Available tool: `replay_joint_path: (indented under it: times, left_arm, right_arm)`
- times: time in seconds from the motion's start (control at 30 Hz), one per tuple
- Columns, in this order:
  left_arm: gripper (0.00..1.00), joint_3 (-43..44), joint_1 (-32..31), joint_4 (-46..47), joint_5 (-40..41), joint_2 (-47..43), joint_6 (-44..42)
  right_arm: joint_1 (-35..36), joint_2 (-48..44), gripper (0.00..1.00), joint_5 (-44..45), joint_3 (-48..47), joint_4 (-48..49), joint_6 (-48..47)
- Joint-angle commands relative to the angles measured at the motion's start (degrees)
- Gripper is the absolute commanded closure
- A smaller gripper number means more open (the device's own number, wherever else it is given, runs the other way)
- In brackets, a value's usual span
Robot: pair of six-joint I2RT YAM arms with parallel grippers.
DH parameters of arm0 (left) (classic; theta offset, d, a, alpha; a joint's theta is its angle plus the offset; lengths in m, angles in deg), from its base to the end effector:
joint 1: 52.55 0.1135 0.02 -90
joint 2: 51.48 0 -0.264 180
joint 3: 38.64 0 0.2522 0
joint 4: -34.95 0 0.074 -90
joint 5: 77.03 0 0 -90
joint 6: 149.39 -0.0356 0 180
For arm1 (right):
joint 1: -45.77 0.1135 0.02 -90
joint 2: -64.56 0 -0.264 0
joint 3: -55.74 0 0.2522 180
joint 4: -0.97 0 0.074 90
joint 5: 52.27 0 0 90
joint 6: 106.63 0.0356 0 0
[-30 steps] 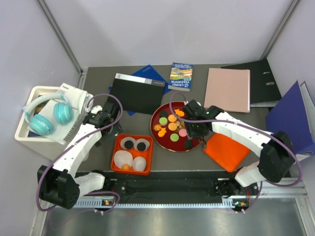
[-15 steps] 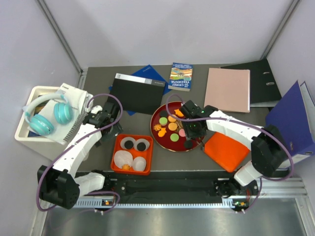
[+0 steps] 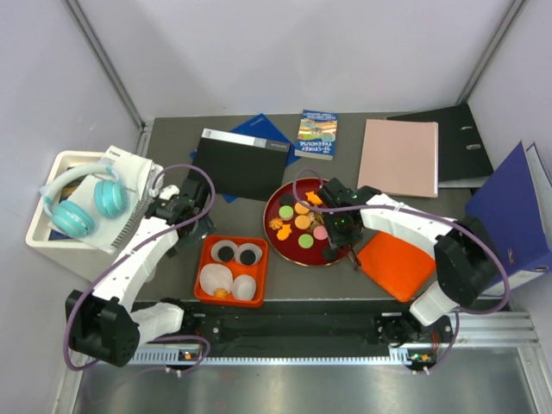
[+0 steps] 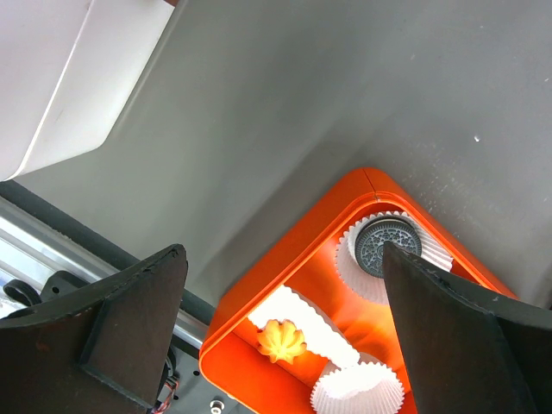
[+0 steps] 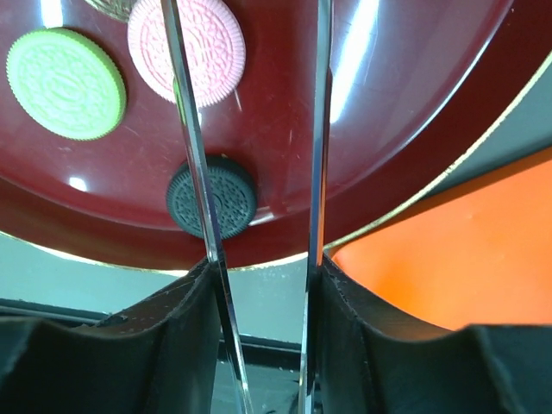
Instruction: Pack the cookies
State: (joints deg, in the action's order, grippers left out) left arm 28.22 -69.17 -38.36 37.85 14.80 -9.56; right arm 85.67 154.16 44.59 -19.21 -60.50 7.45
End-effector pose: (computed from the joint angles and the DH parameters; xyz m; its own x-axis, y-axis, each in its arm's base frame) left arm 0.1936 -0.0422 0.2562 -0.6971 -0.5154 -0.4985 -0.6090 0.7925 0.0323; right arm 0.2240 0.1817 0.2076 -0.9308 -0.2503 -0.2663 -0.2575 0.9662 -0.0080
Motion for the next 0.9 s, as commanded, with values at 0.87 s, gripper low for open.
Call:
replay_joint_path:
  times: [0.87]
  left_arm:
    - [0.01,1.13,0.8,0.05,-0.36,1.57,3.87]
  right_arm:
    - [20.9,-14.72,0.67,-8.87,-13.08,-6.36,-1.49]
